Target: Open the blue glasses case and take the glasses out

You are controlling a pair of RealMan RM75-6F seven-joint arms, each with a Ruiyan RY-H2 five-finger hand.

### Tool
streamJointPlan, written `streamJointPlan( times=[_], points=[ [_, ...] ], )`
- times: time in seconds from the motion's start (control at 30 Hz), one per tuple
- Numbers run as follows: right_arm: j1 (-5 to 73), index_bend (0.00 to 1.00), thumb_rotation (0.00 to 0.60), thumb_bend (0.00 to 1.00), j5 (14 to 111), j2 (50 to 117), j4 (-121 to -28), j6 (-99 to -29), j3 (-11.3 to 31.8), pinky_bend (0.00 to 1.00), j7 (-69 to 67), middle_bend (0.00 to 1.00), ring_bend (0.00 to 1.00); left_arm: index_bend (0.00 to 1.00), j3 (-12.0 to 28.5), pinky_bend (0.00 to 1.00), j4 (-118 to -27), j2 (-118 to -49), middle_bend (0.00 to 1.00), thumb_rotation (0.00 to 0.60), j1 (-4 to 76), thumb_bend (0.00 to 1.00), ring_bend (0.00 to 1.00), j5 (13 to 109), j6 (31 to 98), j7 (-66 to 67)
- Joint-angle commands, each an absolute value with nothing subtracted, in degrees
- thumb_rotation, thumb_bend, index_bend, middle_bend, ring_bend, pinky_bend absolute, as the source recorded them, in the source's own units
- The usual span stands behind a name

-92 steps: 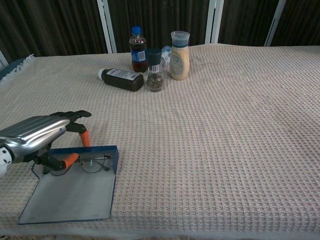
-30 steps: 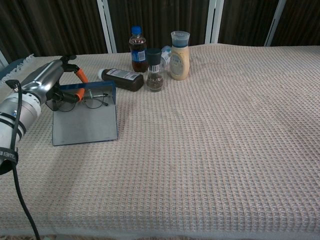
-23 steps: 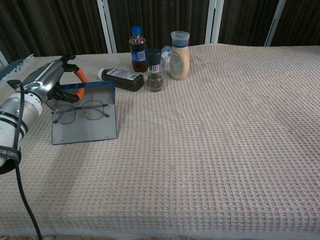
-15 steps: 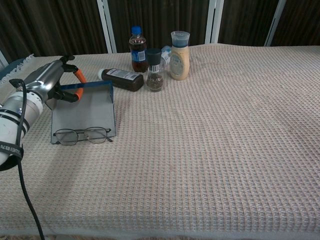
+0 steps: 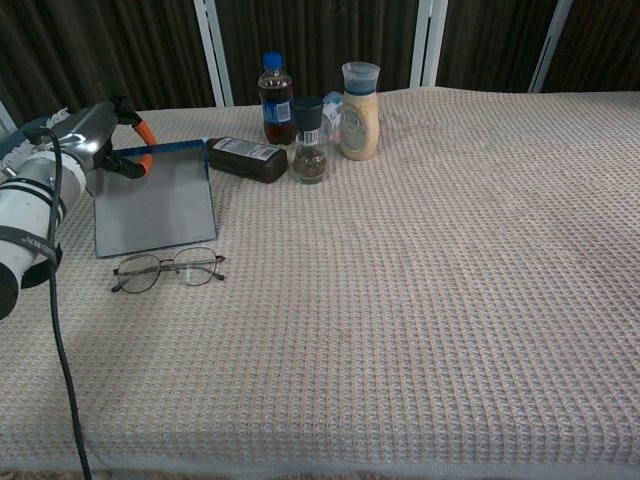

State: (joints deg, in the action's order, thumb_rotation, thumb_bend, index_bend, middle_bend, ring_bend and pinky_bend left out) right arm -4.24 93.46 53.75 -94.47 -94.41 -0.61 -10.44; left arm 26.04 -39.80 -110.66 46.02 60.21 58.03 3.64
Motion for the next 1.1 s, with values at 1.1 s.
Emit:
streamJointPlan(
  times=[1.1],
  points=[
    [-1.83,0.00,0.600,0.10,93.35,56.26,-96.14,-89.06,-0.81,0.00,-2.71,0.00,0.00,0.00,-0.20,0.00,-97.11,-69.10,0.00,0.600,9.21,0.43,0.00,85.06,74.87,3.04]
  ],
)
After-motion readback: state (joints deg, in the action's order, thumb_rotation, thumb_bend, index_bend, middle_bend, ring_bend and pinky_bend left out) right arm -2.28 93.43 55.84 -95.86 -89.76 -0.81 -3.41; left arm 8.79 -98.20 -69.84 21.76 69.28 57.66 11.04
